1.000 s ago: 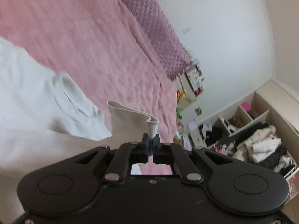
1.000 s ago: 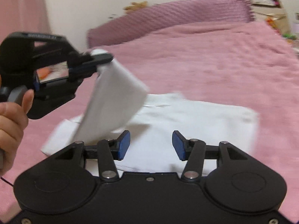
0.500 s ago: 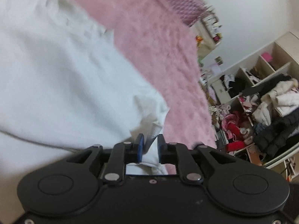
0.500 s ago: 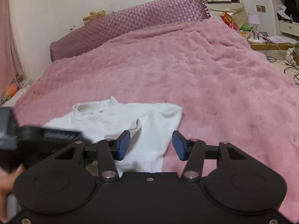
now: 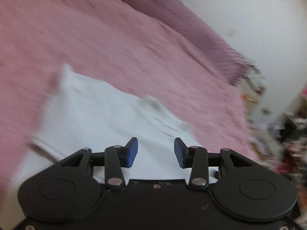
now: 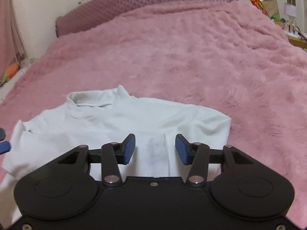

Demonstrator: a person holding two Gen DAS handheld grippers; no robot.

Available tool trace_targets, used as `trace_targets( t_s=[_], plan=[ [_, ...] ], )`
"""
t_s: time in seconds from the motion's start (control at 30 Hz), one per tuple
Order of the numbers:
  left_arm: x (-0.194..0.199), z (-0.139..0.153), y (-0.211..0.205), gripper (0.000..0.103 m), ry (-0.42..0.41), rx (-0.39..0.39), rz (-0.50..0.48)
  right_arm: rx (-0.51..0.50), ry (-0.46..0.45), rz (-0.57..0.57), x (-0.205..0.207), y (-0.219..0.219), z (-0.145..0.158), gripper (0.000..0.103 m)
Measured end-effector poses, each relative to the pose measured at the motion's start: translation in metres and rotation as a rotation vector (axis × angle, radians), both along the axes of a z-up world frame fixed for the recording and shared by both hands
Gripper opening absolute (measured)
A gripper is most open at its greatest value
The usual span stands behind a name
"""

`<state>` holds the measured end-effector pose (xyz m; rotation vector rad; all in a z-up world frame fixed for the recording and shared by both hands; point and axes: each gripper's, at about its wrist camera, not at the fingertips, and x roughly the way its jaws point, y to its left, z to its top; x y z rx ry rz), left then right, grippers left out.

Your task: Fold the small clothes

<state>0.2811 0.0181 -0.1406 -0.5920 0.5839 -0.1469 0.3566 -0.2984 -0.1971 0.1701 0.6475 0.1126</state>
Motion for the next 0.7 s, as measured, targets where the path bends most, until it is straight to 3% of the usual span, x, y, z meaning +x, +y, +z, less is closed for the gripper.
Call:
trace_targets(
  t_s=[0.1, 0.33, 0.5, 0.7],
  plan=[
    [0.006, -0.007, 0.008, 0.047, 0.045, 0.072, 0.055, 0.002, 0.016, 0.006, 0.004, -0.001, -0.004, 0.040],
    [0.018, -0.028, 0.010, 0.048, 0.135, 0.111, 0.056, -0.011, 0.016, 0.033, 0.005, 0.002, -0.004, 0.012],
    [0.004, -0.029, 0.018, 0.049, 0.154, 0.125, 0.052, -0.050, -0.030, 0.022, -0.004, 0.005, 0.005, 0.009],
    [0.007, -0.015, 0.017, 0.050, 0.116, 0.093, 0.060, -0.117, -0.132, -0.025, -0.019, 0.002, 0.031, 0.007]
  ],
)
